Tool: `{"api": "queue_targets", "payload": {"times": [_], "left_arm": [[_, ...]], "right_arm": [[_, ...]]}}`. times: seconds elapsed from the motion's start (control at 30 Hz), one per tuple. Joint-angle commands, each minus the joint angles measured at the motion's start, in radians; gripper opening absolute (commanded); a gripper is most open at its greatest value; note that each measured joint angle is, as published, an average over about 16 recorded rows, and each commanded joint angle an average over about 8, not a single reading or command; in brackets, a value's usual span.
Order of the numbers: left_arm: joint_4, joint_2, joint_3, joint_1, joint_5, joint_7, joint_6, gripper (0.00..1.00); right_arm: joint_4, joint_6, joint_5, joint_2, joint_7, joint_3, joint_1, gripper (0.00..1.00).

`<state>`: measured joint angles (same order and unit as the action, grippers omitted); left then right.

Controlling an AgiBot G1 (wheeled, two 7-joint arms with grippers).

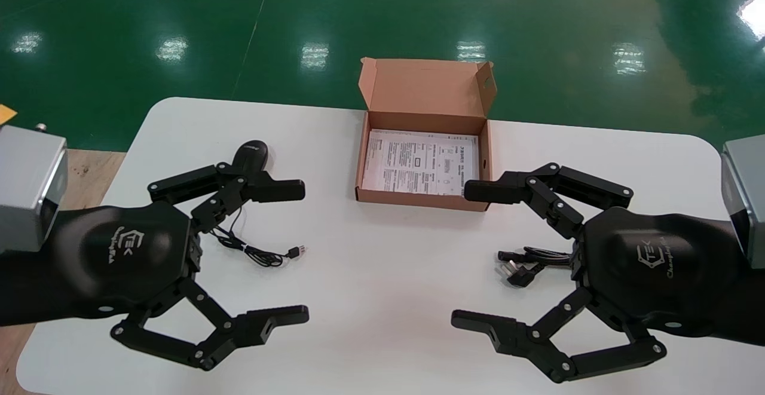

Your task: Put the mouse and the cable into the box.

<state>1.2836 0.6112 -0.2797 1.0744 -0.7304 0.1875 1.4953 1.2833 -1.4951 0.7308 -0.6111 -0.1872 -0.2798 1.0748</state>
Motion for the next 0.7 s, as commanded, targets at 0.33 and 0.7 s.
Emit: {"api": "queue_targets", "payload": {"times": [0.33, 0.7], "left_arm": [[0.0, 0.0, 0.0, 0.0, 0.0, 0.0, 0.0, 1.0], [0.0, 0.001, -0.001, 0.001, -0.001, 0.0, 0.0, 1.0]], "right_arm": [[0.0, 0.0, 0.0, 0.0, 0.0, 0.0, 0.0, 1.0], [0.0, 0.0, 0.0, 0.0, 0.0, 0.0, 0.0, 1.0]]}}
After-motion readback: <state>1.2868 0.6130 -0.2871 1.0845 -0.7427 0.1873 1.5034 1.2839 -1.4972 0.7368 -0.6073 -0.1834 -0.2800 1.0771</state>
